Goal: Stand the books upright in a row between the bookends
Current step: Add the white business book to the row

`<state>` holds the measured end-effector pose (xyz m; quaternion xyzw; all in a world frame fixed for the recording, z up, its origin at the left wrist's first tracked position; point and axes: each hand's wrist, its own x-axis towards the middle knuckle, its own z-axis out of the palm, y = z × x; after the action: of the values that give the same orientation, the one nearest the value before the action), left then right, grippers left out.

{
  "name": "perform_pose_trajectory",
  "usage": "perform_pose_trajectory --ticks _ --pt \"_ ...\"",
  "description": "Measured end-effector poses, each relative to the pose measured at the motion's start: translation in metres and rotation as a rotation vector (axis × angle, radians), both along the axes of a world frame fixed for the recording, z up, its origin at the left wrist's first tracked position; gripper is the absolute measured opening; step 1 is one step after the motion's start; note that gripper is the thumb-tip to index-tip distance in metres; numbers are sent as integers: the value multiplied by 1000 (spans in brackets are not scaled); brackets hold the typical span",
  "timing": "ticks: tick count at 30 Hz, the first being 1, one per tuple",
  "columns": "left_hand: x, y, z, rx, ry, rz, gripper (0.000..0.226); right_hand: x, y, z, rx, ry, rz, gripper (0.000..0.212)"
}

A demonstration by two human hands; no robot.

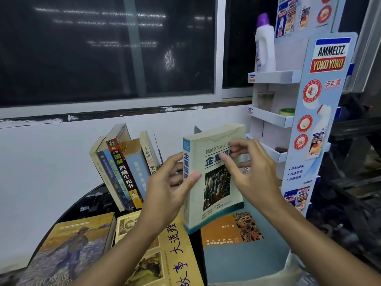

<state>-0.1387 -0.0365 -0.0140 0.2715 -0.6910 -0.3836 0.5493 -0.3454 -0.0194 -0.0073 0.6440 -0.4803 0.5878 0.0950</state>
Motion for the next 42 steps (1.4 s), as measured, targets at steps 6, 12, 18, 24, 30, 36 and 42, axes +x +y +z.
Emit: perform_pose_trajectory --ticks 6,12,18,24,30,36,42 --pt "-15 15 0 -105 -78 76 55 35 31 21 145 23 -32 63" --pt "-25 23 -11 -188 -188 24 54 33 38 35 254 43 -150 63" --pt "-32 21 -30 -222 -305 16 76 21 36 44 271 86 -302 34" --pt "-40 24 -36 -131 -273 3 78 16 36 52 355 135 -348 33" --pt "-38 22 -27 -235 -364 98 80 22 37 60 260 198 -306 30" --pt "-10 -2 -9 -319 -486 239 50 26 31 65 207 197 -283 29" --pt "36 -67 13 -431 -766 513 51 42 15 66 170 208 -258 26"
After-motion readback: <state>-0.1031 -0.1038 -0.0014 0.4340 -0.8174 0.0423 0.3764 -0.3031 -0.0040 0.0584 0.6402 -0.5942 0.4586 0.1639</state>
